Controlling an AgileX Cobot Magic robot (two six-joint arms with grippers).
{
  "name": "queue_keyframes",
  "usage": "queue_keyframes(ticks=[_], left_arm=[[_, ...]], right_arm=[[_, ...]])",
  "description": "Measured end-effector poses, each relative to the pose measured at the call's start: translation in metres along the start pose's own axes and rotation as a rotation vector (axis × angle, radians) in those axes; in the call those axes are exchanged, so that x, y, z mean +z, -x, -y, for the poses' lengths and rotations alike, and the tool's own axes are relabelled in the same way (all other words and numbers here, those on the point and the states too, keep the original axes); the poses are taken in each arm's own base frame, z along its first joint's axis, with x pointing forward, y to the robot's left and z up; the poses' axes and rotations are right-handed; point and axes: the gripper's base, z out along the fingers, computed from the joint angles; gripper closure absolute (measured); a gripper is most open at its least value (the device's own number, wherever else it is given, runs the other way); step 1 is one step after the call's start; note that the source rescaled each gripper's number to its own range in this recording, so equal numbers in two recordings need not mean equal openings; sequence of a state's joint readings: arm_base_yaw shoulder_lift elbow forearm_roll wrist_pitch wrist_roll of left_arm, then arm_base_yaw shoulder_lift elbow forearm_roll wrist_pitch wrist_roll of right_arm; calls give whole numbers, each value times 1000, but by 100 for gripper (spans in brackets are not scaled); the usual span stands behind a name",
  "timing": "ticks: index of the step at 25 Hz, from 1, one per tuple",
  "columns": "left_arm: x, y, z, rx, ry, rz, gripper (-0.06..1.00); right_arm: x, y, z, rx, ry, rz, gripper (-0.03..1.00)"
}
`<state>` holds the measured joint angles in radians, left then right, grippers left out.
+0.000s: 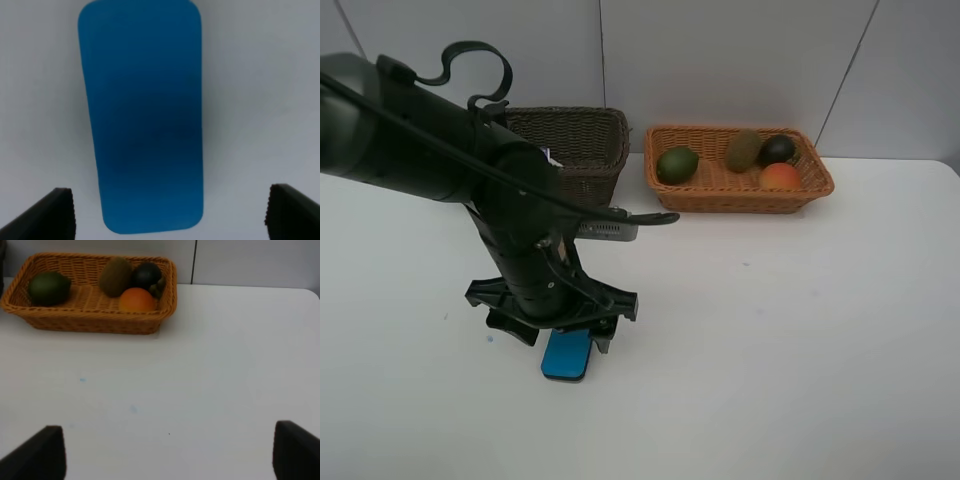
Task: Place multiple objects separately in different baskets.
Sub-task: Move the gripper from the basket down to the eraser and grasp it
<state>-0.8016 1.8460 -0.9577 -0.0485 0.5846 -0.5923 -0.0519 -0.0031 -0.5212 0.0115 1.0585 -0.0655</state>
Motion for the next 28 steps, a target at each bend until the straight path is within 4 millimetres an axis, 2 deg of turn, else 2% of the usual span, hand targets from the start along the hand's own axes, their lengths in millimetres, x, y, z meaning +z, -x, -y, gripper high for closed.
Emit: queue_keyframes(ticks=[9,19,28], left_arm=[[5,5,-10,-17,22,-8,-5],[22,7,-10,2,29,-11,-5],[26,9,-9,15,17,6,-5]], right_arm=[[0,0,0,0,1,0,-3],[0,0,0,0,1,0,-3],[0,0,0,0,1,0,-3]])
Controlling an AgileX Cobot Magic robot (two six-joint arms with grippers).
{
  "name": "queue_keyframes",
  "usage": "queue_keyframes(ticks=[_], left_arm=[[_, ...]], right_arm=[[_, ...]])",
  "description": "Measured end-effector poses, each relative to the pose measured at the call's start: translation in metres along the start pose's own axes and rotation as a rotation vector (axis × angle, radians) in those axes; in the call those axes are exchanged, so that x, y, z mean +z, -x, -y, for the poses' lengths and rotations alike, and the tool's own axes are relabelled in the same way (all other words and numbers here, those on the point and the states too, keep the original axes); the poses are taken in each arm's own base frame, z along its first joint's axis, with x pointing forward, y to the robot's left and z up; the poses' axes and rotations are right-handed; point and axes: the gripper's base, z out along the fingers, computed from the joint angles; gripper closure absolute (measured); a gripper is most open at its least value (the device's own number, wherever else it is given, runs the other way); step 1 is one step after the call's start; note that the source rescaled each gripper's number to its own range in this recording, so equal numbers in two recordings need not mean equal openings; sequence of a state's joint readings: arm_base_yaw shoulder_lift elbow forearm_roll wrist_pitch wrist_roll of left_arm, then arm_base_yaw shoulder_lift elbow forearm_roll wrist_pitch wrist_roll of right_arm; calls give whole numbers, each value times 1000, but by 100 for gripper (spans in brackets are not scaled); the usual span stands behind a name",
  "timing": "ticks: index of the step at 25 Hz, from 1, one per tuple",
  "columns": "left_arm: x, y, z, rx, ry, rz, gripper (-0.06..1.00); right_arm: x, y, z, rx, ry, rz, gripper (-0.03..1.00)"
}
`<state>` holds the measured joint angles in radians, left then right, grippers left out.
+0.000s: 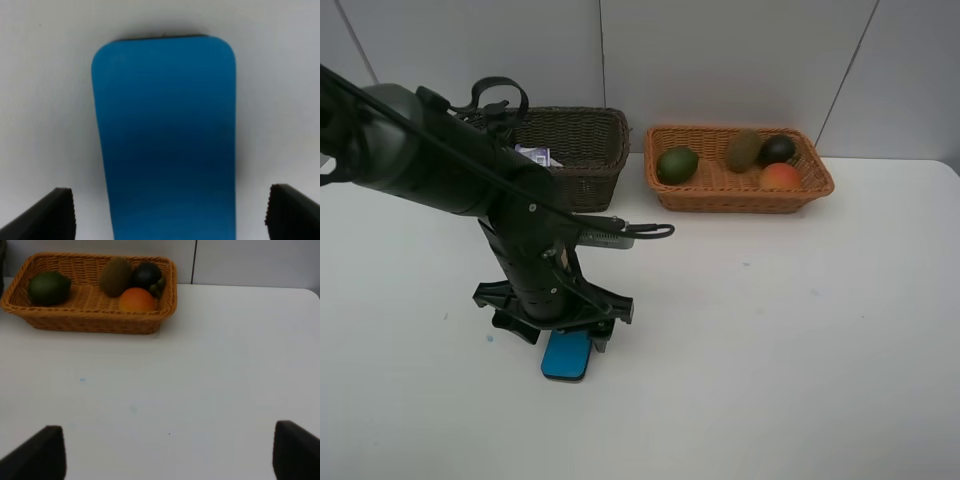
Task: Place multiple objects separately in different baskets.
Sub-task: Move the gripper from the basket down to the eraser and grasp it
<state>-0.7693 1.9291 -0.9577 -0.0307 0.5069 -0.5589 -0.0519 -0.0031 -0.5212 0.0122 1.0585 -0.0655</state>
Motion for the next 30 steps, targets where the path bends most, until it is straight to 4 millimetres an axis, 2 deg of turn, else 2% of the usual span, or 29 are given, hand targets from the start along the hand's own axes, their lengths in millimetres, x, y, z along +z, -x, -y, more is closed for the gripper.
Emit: queue_keyframes(ticks=[26,30], left_arm=[[4,-1,0,4,5,-10,-5],[11,-3,-2,8,19,-32,-5]], right_arm=[[0,0,0,0,0,0,-3],[0,0,0,0,0,0,-3]])
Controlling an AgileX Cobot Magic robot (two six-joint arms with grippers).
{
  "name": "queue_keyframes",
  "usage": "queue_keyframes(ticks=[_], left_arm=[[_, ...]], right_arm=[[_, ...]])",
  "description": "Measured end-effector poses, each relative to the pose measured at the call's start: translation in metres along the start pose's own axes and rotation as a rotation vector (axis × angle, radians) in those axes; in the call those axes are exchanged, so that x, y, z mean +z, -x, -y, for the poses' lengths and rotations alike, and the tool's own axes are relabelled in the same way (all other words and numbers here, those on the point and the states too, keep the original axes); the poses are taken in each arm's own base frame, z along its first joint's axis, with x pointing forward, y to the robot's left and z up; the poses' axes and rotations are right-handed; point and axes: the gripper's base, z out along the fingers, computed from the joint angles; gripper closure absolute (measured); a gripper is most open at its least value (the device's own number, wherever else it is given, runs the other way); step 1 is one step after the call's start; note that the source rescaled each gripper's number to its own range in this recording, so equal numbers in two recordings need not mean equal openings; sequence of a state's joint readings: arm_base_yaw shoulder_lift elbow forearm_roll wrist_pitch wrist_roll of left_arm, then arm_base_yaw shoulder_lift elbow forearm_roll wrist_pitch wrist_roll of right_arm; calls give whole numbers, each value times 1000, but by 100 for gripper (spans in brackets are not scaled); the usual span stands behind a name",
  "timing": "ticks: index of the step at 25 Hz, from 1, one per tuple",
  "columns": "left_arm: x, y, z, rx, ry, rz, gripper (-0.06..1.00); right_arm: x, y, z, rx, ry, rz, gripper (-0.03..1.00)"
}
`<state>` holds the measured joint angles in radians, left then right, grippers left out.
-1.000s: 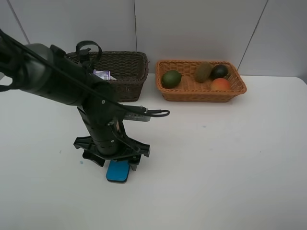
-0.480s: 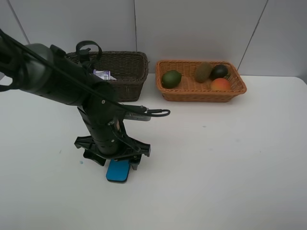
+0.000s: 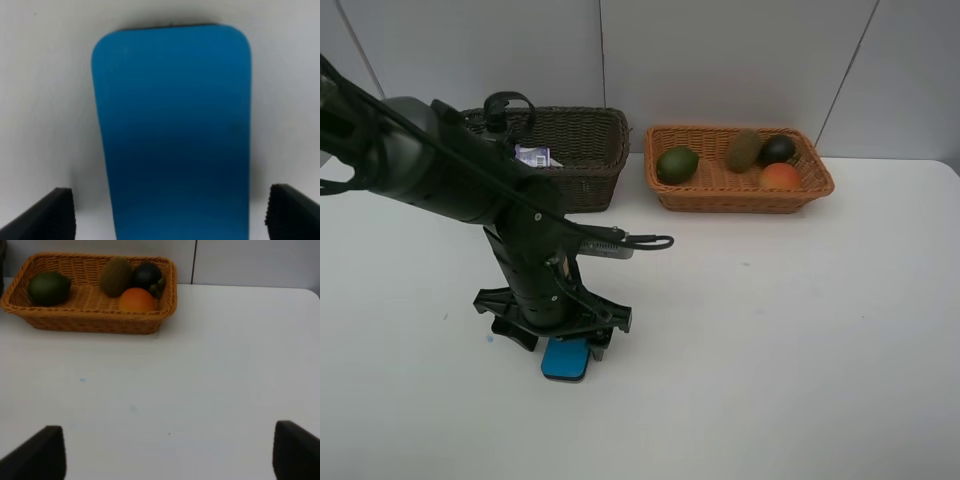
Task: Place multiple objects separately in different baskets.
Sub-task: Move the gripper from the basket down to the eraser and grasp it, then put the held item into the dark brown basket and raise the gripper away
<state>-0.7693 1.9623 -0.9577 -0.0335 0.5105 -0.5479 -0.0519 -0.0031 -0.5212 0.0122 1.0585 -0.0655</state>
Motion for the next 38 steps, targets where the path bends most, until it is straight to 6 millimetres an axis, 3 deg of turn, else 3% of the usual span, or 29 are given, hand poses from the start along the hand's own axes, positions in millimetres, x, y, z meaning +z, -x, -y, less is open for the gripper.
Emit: queue_keyframes(ticks=[3,5,28,32,38], left_arm=[[4,-2,-1,3,14,-21,4],[4,-2,-2,5,18,-27,26],[0,1,1,2,3,-22,26],[-22,3,4,2,-31,26,26],[-89,9,8,13,-150,223,26]], right_arm=[[0,0,0,0,0,0,-3],[0,0,0,0,0,0,-3],[0,0,0,0,0,0,-3],[0,0,0,0,0,0,-3],[0,0,0,0,0,0,-3]])
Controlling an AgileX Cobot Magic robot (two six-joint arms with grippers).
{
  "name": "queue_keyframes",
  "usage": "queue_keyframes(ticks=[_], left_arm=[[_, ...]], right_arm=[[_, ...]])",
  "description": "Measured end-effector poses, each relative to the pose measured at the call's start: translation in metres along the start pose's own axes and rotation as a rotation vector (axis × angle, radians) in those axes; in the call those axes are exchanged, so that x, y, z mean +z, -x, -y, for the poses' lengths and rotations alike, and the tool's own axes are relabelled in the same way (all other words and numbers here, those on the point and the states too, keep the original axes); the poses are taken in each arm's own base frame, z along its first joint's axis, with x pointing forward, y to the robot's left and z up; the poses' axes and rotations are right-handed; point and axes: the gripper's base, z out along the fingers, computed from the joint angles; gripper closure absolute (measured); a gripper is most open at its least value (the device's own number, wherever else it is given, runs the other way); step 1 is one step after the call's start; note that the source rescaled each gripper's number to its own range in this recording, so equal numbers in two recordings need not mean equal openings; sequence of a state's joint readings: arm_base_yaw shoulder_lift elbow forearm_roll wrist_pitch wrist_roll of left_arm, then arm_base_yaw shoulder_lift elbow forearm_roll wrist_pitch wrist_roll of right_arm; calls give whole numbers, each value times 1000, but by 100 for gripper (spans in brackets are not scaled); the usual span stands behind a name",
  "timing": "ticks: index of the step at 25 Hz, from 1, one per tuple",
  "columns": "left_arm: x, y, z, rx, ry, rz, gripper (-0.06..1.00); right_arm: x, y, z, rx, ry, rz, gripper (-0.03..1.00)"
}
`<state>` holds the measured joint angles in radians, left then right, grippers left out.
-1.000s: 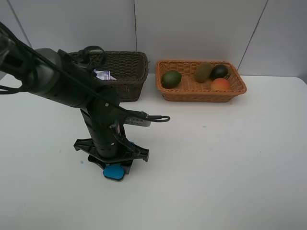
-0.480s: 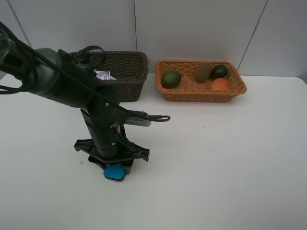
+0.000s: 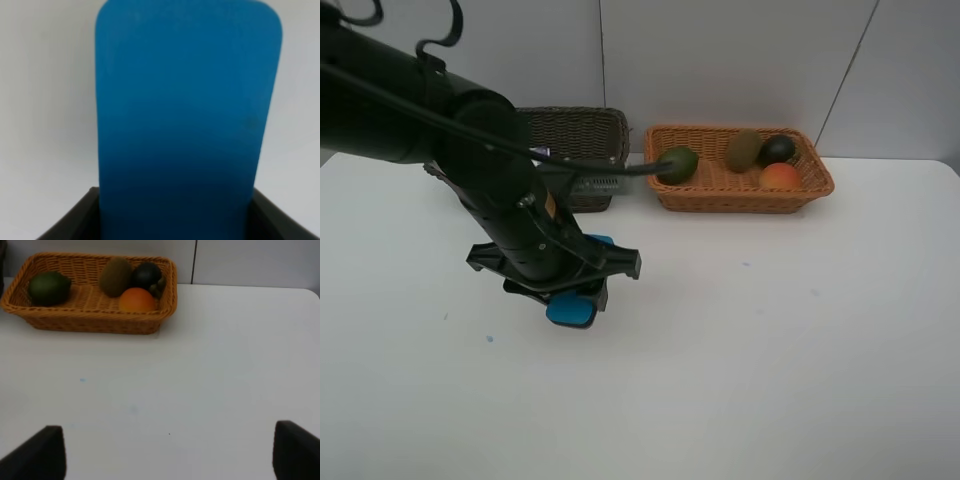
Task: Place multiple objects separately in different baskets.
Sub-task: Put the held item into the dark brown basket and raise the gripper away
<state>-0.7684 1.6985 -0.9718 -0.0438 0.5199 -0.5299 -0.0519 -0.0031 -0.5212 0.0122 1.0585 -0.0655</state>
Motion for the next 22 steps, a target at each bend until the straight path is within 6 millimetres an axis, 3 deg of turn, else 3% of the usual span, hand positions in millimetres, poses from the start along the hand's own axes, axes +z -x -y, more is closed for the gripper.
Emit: queue_keyframes(ticks=[6,11,16,22], left_arm=[[-59,31,3,54,-134,340,26],[-76,69,-13,103,-87,467,26],[-81,113,-28,133,-21,558,26],[-62,159,-43,159,47,586,26]], right_arm=[[0,0,0,0,0,0,-3],[0,0,0,0,0,0,-3],[0,0,0,0,0,0,-3],[0,0,0,0,0,0,-3]])
